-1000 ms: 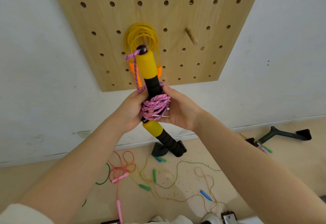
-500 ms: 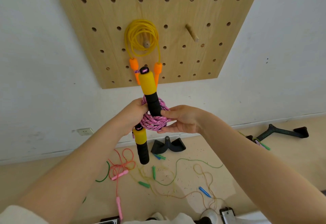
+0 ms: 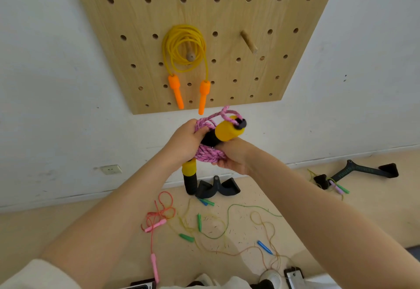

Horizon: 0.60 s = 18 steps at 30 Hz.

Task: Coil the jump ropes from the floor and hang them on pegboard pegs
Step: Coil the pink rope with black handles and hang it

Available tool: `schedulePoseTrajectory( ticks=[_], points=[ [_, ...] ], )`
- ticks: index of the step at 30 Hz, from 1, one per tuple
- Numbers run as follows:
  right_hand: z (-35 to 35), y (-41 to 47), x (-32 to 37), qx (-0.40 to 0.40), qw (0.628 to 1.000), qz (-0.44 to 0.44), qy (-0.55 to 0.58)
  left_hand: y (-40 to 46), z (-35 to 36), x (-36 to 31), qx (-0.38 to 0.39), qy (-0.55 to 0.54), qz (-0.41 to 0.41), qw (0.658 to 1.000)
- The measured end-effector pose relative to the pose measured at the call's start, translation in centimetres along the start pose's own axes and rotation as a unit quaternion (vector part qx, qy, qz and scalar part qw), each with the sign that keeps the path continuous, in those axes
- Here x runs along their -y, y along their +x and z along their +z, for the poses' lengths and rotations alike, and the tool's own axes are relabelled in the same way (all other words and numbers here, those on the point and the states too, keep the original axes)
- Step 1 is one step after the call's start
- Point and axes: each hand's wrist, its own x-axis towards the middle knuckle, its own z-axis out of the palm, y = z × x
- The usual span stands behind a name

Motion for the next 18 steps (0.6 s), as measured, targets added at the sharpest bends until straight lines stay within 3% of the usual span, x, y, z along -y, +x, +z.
schedulePoseTrajectory(
  ticks=[3, 5, 11, 14, 18],
  points=[
    [-0.1, 0.3, 0.6, -0.069, 0.997, -0.028, -0.016, 0.7, -0.1, -0.8, -0.029, -0.004, -0.005, 1.0],
    [-0.7, 0.0, 1.3, -0.069, 0.996, -0.04, -0.033, 0.9, -0.3, -0.8, -0.026, 0.0, -0.002, 1.0],
    [-3.7, -2.2, 2.2, 0.162, 0.986, -0.041, 0.027, 1.0, -0.4, -0.4, -0.07, 0.117, 0.034, 0.99],
    [-2.7, -2.7, 2.6, 0.129, 0.991, -0.039, -0.002, 0.7, 0.2, -1.1, -0.068, 0.173, 0.082, 0.979],
    [-1.7, -2.2, 2.3, 0.059, 0.993, -0.086, -0.046, 0.5, 0.6, -1.8, -0.022, 0.136, 0.103, 0.985]
  ],
)
